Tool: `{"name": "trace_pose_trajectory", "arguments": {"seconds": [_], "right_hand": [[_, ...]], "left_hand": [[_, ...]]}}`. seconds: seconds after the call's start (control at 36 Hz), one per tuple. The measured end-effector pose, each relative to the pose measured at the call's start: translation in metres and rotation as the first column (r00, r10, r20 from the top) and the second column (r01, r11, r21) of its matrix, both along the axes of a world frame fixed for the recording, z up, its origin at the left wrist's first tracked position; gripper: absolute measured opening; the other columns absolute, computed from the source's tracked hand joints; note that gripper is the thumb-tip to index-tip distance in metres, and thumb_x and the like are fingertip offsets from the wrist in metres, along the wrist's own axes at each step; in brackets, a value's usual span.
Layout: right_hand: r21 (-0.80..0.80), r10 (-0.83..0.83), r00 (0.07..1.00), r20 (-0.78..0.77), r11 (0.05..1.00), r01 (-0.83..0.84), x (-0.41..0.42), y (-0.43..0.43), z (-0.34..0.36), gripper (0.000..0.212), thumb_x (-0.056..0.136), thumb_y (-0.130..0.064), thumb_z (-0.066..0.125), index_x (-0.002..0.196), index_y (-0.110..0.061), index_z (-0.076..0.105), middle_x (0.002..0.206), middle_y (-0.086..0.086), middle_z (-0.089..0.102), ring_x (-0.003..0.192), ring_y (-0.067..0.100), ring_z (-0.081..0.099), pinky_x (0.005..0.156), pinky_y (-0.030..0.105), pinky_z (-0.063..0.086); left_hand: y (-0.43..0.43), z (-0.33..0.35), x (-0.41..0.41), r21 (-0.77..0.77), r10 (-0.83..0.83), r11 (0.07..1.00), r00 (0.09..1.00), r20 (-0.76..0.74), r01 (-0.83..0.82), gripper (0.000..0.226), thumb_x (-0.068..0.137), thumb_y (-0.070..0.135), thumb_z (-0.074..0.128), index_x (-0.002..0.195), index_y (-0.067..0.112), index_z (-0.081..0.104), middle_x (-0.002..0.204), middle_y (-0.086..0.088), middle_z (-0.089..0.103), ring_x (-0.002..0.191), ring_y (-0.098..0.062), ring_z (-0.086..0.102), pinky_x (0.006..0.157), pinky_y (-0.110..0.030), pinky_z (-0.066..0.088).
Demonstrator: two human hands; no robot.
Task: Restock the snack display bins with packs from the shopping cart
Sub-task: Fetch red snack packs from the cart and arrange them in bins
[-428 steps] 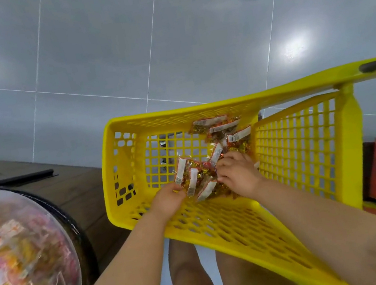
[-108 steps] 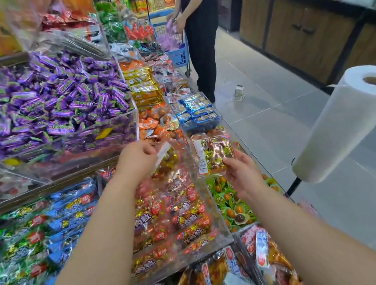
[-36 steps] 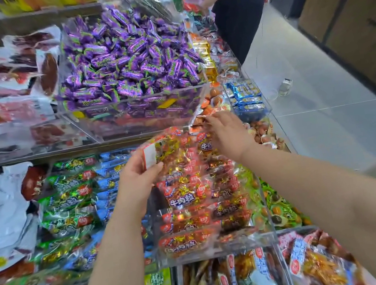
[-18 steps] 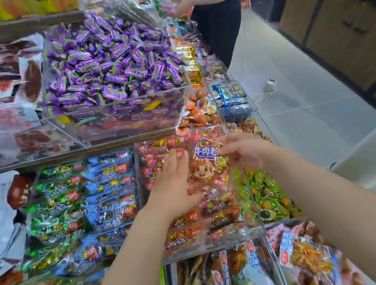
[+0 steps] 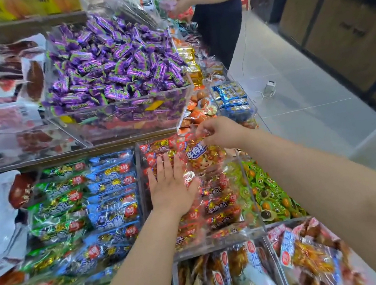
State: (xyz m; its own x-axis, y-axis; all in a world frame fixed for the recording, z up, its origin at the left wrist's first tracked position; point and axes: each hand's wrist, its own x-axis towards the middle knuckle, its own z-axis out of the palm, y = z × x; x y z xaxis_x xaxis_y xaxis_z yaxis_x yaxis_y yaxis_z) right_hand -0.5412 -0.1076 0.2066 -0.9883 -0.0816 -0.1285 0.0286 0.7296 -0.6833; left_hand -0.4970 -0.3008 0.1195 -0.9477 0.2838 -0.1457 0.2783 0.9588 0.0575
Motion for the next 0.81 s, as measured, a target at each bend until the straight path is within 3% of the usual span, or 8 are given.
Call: {"name": "trace_pose_trajectory", "arguments": {"seconds": [0.06, 0.11, 0.17, 0.28, 0.36, 0.5, 0.67, 0.81], "right_hand": [[0.192, 0.039, 0.999, 0.033, 0.98, -0.045, -0.005, 0.001, -0.007, 0.018, 0.083, -0.016, 0.069, 0.099, -0.021, 0.065, 0.106, -0.004, 0.063, 0.096, 0.014, 0.056, 0.083, 0.027, 0.046], [0.539, 0.108, 0.991, 0.078, 0.832, -0.133, -0.004, -0.001, -0.01, 0.031, 0.084, -0.013, 0.061, 0.113, -0.023, 0.063, 0.113, 0.005, 0.063, 0.104, 0.025, 0.057, 0.086, 0.035, 0.05], [0.719, 0.113, 0.994, 0.015, 0.689, -0.089, 0.002, -0.008, -0.016, 0.05, 0.08, -0.009, 0.058, 0.128, -0.023, 0.053, 0.117, 0.009, 0.06, 0.111, 0.03, 0.052, 0.09, 0.039, 0.045], [0.731, 0.158, 0.973, -0.168, 0.682, 0.016, 0.024, -0.025, -0.042, 0.062, 0.078, -0.021, 0.052, 0.136, -0.01, 0.035, 0.137, 0.014, 0.036, 0.13, 0.036, 0.029, 0.111, 0.045, 0.021], [0.722, 0.23, 0.967, -0.108, 0.687, -0.083, 0.03, -0.028, -0.065, 0.095, 0.085, -0.047, 0.055, 0.151, -0.015, -0.006, 0.158, 0.01, -0.007, 0.145, 0.031, -0.009, 0.114, 0.043, -0.013], [0.764, 0.135, 0.988, -0.072, 0.644, -0.032, 0.015, -0.028, -0.086, 0.098, 0.093, -0.037, 0.042, 0.125, -0.015, -0.048, 0.128, 0.008, -0.058, 0.128, 0.026, -0.044, 0.104, 0.046, -0.026], [0.772, 0.033, 0.997, -0.073, 0.634, 0.036, -0.001, -0.03, -0.09, 0.089, 0.091, -0.015, 0.028, 0.117, -0.019, -0.057, 0.118, 0.01, -0.066, 0.113, 0.03, -0.058, 0.093, 0.051, -0.039], [0.791, 0.065, 0.998, 0.026, 0.609, -0.06, -0.01, -0.027, -0.092, 0.107, 0.089, -0.055, 0.04, 0.11, -0.024, -0.061, 0.131, 0.005, -0.058, 0.103, 0.026, -0.065, 0.081, 0.05, -0.047]], "left_hand": [[-0.002, -0.001, -0.002, -0.006, -0.014, 1.0, 1.0, 0.004, 0.014, 0.082, 0.091, 0.069, 0.005, 0.149, 0.017, -0.021, 0.158, -0.01, -0.022, 0.145, -0.027, -0.024, 0.114, -0.048, -0.017], [-0.002, -0.002, -0.003, -0.01, -0.023, 1.0, 1.0, 0.012, 0.023, 0.083, 0.091, 0.069, 0.007, 0.148, 0.016, -0.022, 0.158, -0.011, -0.024, 0.145, -0.028, -0.024, 0.114, -0.047, -0.015], [-0.001, -0.003, -0.005, -0.015, -0.025, 1.0, 0.999, 0.023, 0.025, 0.085, 0.091, 0.07, 0.008, 0.147, 0.016, -0.024, 0.157, -0.012, -0.026, 0.144, -0.028, -0.026, 0.113, -0.046, -0.018], [-0.001, -0.008, -0.007, -0.026, -0.019, 0.999, 1.0, 0.017, 0.019, 0.084, 0.091, 0.069, 0.009, 0.145, 0.016, -0.028, 0.156, -0.012, -0.028, 0.143, -0.028, -0.028, 0.111, -0.046, -0.021], [-0.001, -0.01, -0.006, -0.015, -0.024, 1.0, 1.0, -0.014, 0.024, 0.085, 0.092, 0.069, 0.012, 0.145, 0.015, -0.028, 0.157, -0.013, -0.025, 0.144, -0.029, -0.025, 0.112, -0.046, -0.019], [-0.001, -0.009, -0.006, -0.002, -0.019, 1.0, 1.0, -0.014, 0.019, 0.085, 0.091, 0.07, 0.011, 0.141, 0.016, -0.031, 0.156, -0.012, -0.027, 0.144, -0.028, -0.026, 0.11, -0.045, -0.021], [-0.002, -0.011, -0.007, 0.002, -0.019, 1.0, 1.0, -0.008, 0.019, 0.084, 0.093, 0.068, 0.015, 0.138, 0.016, -0.033, 0.155, -0.012, -0.03, 0.143, -0.028, -0.029, 0.11, -0.044, -0.022], [-0.004, -0.014, -0.008, 0.018, -0.026, 1.0, 1.0, 0.006, 0.026, 0.083, 0.092, 0.068, 0.014, 0.137, 0.017, -0.035, 0.154, -0.011, -0.031, 0.142, -0.026, -0.031, 0.108, -0.044, -0.025]]}}
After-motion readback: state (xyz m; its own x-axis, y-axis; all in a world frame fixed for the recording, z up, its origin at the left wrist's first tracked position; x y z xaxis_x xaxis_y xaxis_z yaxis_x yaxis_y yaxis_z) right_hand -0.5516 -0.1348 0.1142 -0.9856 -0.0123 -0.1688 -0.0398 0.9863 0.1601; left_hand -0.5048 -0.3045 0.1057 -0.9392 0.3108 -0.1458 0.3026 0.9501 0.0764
